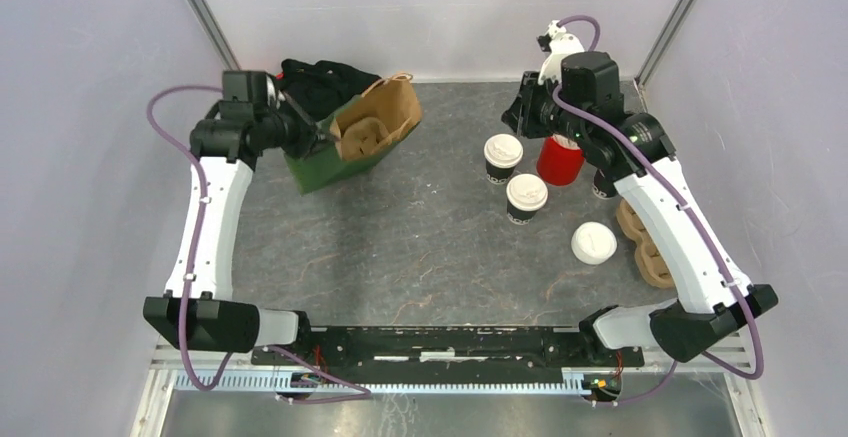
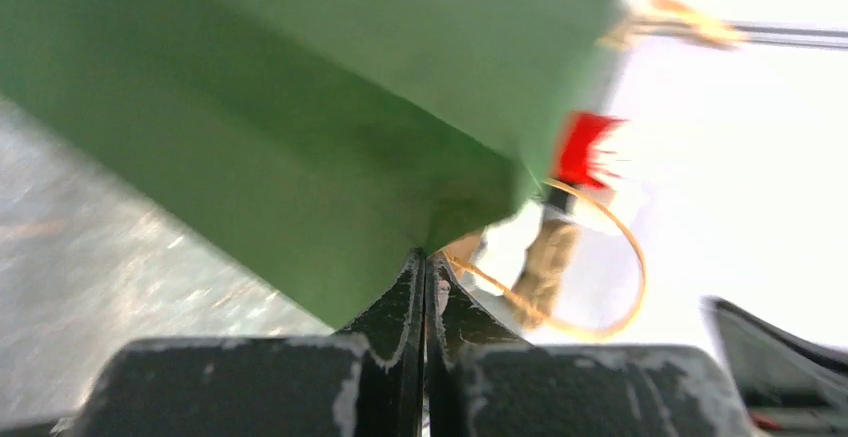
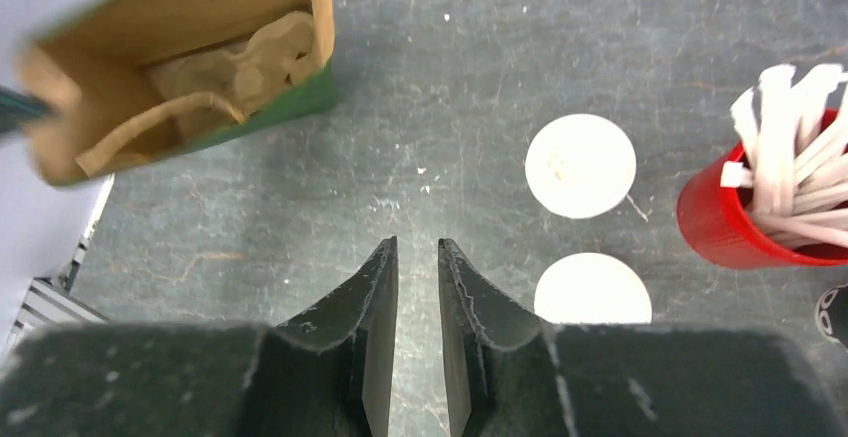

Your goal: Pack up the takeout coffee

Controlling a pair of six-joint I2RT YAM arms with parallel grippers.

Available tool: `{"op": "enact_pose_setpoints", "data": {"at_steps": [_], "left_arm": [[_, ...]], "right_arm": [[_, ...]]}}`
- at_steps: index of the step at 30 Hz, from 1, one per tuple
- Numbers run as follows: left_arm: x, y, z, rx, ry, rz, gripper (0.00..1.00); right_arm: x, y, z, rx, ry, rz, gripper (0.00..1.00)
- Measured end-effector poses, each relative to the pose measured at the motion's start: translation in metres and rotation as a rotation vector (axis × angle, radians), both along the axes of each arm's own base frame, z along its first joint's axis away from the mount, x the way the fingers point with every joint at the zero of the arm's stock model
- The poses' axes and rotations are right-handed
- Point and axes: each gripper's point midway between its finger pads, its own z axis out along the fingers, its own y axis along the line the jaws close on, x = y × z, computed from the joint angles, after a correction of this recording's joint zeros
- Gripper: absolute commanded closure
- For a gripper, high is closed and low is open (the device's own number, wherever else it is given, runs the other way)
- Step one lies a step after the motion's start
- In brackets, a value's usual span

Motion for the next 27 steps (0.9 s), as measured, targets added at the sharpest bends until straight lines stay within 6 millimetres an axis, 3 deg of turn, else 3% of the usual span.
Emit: {"op": "enact_pose_setpoints", "data": {"at_steps": [2,5,8,11,18,27], "left_arm": [[0.014,-0.009,0.049,-0.054,-0.137,-0.021,0.98],[0.023,-0.02,0.107,-0.131,-0.31,-0.052,0.98],[0.021,-0.028,0.128,-0.186,-0.37,-0.082,0.98],[0.017,-0.035,0.119,-0.228,-0.35,-0.11,0.98],[-0.019,-0.053,0.046,-0.358,-0.185,-0.157,0.98],[-0.031,-0.06,0.058,-0.411,-0.229,-0.199,0.98]], "right_arm": [[0.0,0.001,-0.019,-0.017,0.038,0.007,0.69],[-0.001,0.003,-0.038,-0.038,0.072,0.024,0.52],[-0.001,0.009,-0.048,-0.047,0.085,0.066,0.35],[0.001,0.016,-0.05,-0.047,0.087,0.11,0.21],[0.001,0.023,-0.049,-0.042,0.076,0.158,0.15],[0.011,0.034,-0.059,-0.025,0.094,0.178,0.11]]}}
